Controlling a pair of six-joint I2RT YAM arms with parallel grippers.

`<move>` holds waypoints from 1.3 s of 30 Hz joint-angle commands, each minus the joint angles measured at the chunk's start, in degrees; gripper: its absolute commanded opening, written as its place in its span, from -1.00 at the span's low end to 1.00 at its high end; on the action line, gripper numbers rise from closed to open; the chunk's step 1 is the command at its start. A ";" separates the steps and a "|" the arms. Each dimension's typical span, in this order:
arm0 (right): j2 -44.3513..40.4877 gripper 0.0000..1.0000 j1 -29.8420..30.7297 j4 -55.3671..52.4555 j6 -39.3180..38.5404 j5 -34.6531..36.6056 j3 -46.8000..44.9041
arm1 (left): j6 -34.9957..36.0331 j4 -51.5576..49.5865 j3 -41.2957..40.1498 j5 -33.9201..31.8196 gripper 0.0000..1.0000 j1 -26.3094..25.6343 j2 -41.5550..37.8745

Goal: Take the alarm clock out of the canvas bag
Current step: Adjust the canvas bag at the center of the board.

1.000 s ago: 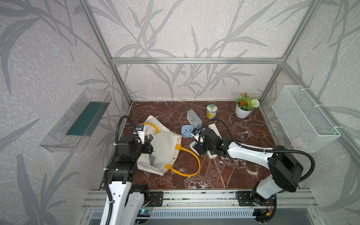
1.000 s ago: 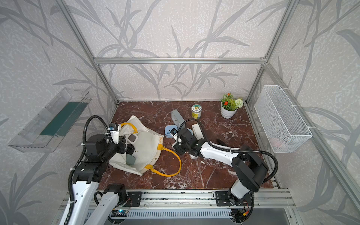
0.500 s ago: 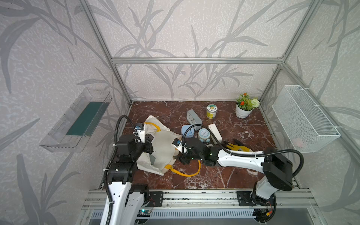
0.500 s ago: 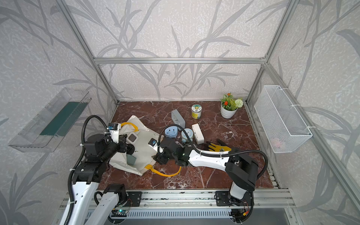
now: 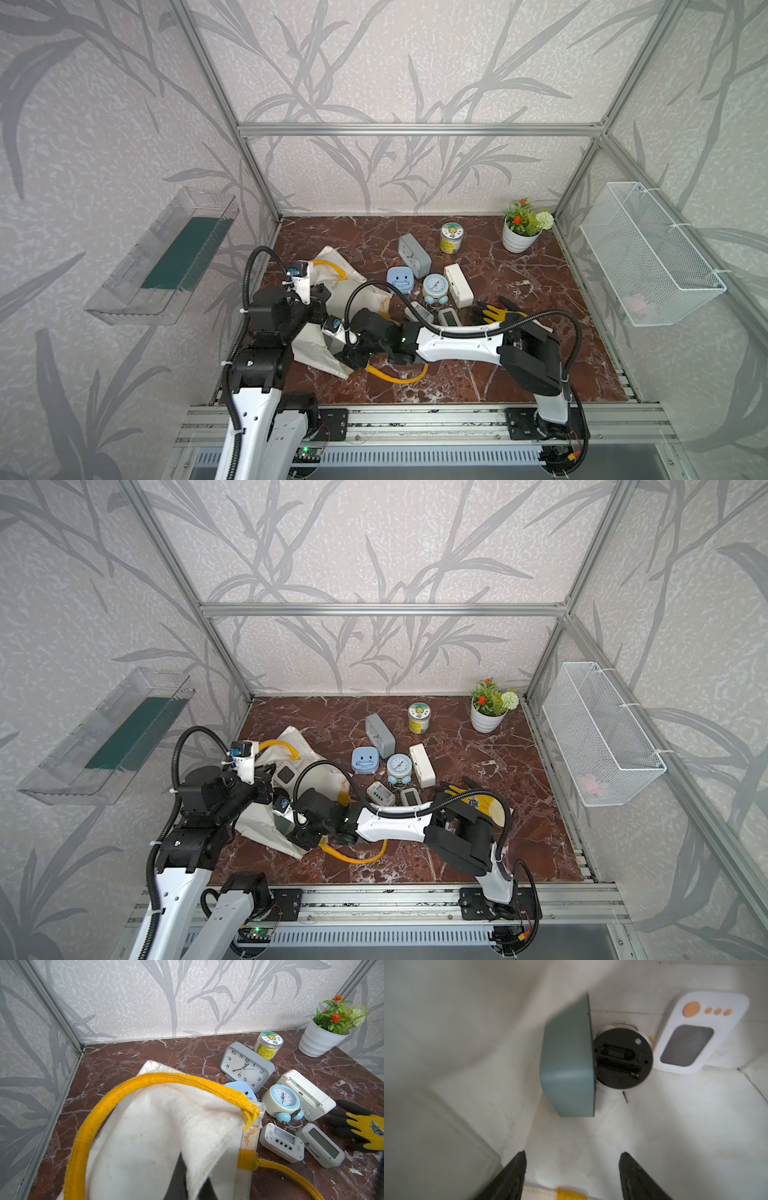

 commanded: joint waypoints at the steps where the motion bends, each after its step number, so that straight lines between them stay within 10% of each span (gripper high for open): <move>1: 0.86 0.43 0.62 -1.03 2.44 -3.02 1.90 | -0.74 7.01 -0.05 2.48 -1.00 -0.10 -0.19; 14: 8.07 0.41 3.97 -5.41 4.29 2.52 14.72 | -3.32 15.33 -2.36 4.05 -1.00 -0.12 2.13; 39: 0.76 0.62 -0.57 6.91 1.60 13.86 -1.39 | -2.92 11.64 -4.07 5.52 -1.00 -0.03 -3.39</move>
